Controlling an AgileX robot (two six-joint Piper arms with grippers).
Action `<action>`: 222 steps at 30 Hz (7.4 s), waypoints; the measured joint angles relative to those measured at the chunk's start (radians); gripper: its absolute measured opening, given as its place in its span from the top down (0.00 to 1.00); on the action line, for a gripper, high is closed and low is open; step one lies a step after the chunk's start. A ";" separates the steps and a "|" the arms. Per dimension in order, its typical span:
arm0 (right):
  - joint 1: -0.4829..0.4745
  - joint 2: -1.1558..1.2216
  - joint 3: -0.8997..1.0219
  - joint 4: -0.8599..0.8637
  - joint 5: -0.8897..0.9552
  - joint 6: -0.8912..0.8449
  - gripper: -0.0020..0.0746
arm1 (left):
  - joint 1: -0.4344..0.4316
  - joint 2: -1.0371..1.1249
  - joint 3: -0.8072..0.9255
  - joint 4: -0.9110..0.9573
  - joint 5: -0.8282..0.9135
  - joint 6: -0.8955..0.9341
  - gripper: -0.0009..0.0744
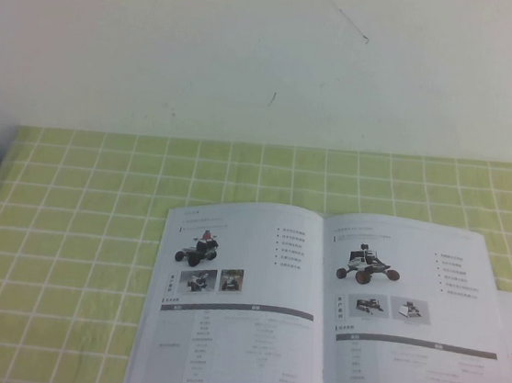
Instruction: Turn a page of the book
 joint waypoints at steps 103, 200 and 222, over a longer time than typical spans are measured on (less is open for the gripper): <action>0.015 0.929 -0.727 0.505 0.458 -0.569 0.98 | -0.720 1.790 -0.881 -0.554 -0.119 0.493 0.99; 0.198 1.712 -0.851 0.283 0.273 0.091 0.46 | -0.720 1.792 -0.883 -0.554 -0.117 0.531 0.99; 0.188 1.749 -0.853 0.450 0.273 -0.088 0.46 | -0.720 1.792 -0.883 -0.554 -0.122 0.529 0.99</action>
